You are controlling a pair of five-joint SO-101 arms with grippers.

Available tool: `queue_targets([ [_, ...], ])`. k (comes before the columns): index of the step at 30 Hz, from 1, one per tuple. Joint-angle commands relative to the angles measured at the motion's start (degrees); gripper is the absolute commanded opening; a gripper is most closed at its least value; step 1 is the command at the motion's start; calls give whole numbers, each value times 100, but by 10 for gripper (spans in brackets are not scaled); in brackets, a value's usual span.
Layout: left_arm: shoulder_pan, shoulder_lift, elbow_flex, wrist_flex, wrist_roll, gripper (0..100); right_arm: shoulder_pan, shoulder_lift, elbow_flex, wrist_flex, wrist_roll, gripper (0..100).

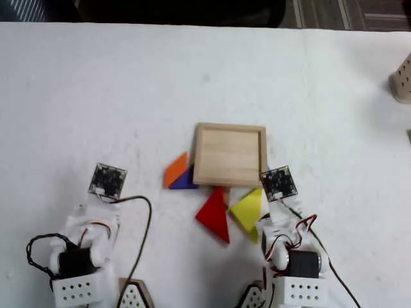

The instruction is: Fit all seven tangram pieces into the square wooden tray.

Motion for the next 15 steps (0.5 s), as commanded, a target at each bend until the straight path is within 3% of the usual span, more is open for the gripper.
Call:
queue_targets([
  [1, -22, -66, -26, 9, -44, 20, -22, -22, 53, -13, 35, 19],
  [7, -57, -75, -70, -18, -44, 20, -48, -22, 53, -13, 44, 18],
  [15, -215, -75, -105, -774, -35, 20, -13, -31, 53, -48, 44, 21],
])
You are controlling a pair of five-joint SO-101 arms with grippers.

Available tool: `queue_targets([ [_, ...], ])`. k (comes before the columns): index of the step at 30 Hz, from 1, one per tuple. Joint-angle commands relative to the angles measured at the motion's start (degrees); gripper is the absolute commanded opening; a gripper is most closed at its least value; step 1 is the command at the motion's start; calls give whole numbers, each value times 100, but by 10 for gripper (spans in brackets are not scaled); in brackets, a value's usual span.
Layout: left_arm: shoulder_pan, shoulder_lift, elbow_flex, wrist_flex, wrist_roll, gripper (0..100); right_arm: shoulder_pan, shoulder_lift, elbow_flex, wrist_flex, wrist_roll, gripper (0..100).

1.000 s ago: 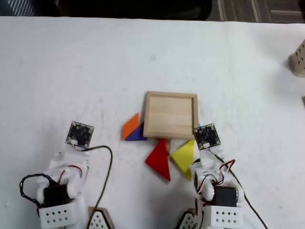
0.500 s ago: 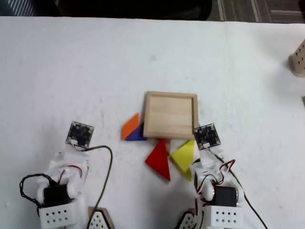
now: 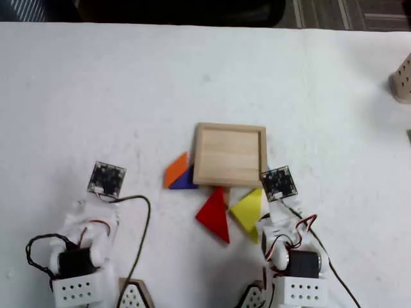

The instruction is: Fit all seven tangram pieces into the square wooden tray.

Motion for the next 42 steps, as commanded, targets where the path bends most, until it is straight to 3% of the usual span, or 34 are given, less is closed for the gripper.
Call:
queue_targets([
  [1, -180, -75, -105, -510, -35, 20, -13, -31, 53, -136, 44, 21],
  [12, 611, -75, -237, -1855, 53, 20, 646, -22, 53, -470, 114, 21],
  [18, 760, -40, -1275, -1635, 932, 20, 734, -22, 53, -189, 2312, 18],
  [23, 1385, -31, -1943, -1029, 1029, 20, 734, -22, 53, -198, 2154, 18],
  [27, 1481, 163, -1996, -1037, 1389, 20, 743, -31, 53, -215, 2145, 18],
  [37, 1332, 3187, -2576, -1873, 1873, 20, 1534, -31, 53, -708, 1468, 18],
  [42, 901, 4101, -2242, -2875, 1873, 20, 1657, 22, -273, -690, 1459, 18],
])
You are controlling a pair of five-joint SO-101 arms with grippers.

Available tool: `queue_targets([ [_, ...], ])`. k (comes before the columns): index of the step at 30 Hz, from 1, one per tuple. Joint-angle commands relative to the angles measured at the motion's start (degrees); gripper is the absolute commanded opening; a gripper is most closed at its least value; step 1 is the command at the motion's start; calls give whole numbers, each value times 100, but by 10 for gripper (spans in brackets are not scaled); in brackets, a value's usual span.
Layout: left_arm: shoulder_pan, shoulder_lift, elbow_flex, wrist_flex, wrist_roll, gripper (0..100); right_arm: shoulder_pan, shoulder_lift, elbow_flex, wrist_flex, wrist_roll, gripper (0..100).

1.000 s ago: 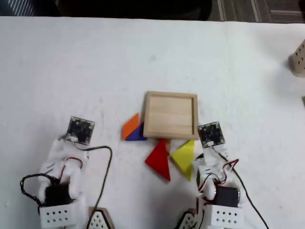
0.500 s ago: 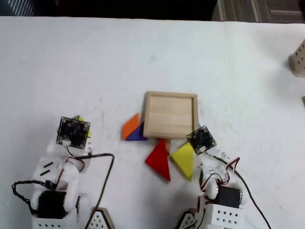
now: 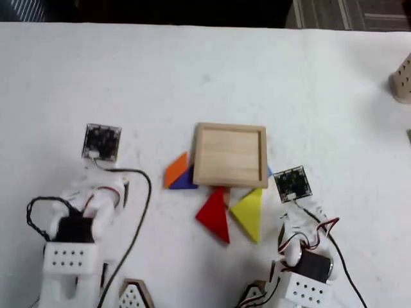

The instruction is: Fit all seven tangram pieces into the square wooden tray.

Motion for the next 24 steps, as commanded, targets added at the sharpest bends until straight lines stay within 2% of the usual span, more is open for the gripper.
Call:
queue_targets([
  [1, -312, 541, 44, -941, 79, 20, 66, 22, -360, -127, -70, 18],
  [5, -725, 743, 35, -1433, 114, 21, -207, 57, -967, -277, -70, 18],
  [9, -831, 848, -255, -985, 114, 56, -523, 822, -2031, -163, -360, 18],
  [12, -831, 971, -448, -642, 114, 126, -848, 2141, -3015, 48, -475, 18],
  [16, -831, 1068, -448, -730, 114, 160, -1701, 4171, -4211, 303, -519, 22],
  [19, -831, 1130, -448, -800, 114, 158, -2114, 5587, -4888, 57, -1187, 26],
  [24, -831, 1235, -466, -835, 114, 159, -2202, 7662, -5855, -558, -1811, 154],
])
